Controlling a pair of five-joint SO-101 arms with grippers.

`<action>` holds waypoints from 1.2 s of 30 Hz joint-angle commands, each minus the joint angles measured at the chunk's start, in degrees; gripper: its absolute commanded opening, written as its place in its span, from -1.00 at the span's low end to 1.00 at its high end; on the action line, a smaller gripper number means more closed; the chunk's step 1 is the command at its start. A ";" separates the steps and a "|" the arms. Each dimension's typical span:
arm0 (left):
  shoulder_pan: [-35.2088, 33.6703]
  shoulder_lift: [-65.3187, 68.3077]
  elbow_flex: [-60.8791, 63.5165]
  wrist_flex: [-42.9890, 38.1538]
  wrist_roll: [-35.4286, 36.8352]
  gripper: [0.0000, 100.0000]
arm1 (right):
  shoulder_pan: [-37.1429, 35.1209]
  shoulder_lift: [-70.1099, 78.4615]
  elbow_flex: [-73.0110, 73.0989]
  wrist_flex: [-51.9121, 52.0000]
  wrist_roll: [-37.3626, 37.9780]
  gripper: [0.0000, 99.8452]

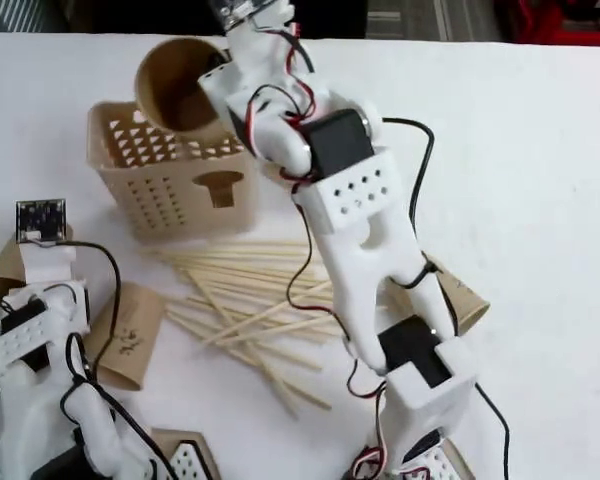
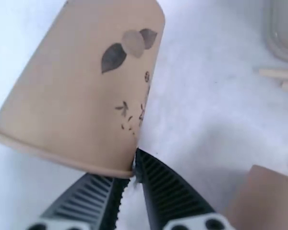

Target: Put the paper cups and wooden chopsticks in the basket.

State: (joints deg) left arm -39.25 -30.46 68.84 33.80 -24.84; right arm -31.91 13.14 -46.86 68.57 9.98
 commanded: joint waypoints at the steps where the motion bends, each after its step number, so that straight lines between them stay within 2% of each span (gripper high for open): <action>1: 0.92 0.04 0.26 -0.88 0.44 -0.96 | 1.89 -0.66 -2.11 -0.66 -0.79 -0.96; 6: 0.92 0.04 0.35 -0.88 0.44 -0.96 | 1.45 -0.66 -1.93 3.03 -0.79 -0.93; 10: 0.92 0.04 0.35 -0.97 0.44 -0.96 | 1.10 -1.01 -2.02 6.37 -0.79 -0.66; 12: 0.92 0.04 0.35 -0.97 0.44 -0.96 | 0.84 -1.36 -2.55 8.92 -0.53 -0.60; 15: 0.92 0.04 0.35 -1.05 0.44 -0.96 | 0.84 -3.21 -5.19 14.02 -0.26 -0.65; 22: 0.57 0.04 -1.49 -0.26 0.44 -0.96 | 4.00 -8.57 -7.30 26.24 -0.18 -0.97; 24: 0.48 0.04 -3.69 2.90 0.26 -0.96 | 5.93 -9.19 -7.03 30.37 -0.18 -0.94; 30: -2.77 0.04 -15.74 16.88 0.44 -0.95 | 10.77 -15.25 7.12 29.85 -0.09 -0.96; 36: -6.46 0.04 -28.04 27.52 0.09 -0.96 | 11.21 -24.04 21.89 29.76 6.24 -0.96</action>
State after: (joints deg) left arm -44.26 -30.46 48.35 56.66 -24.84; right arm -21.71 -4.97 -29.98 98.20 14.29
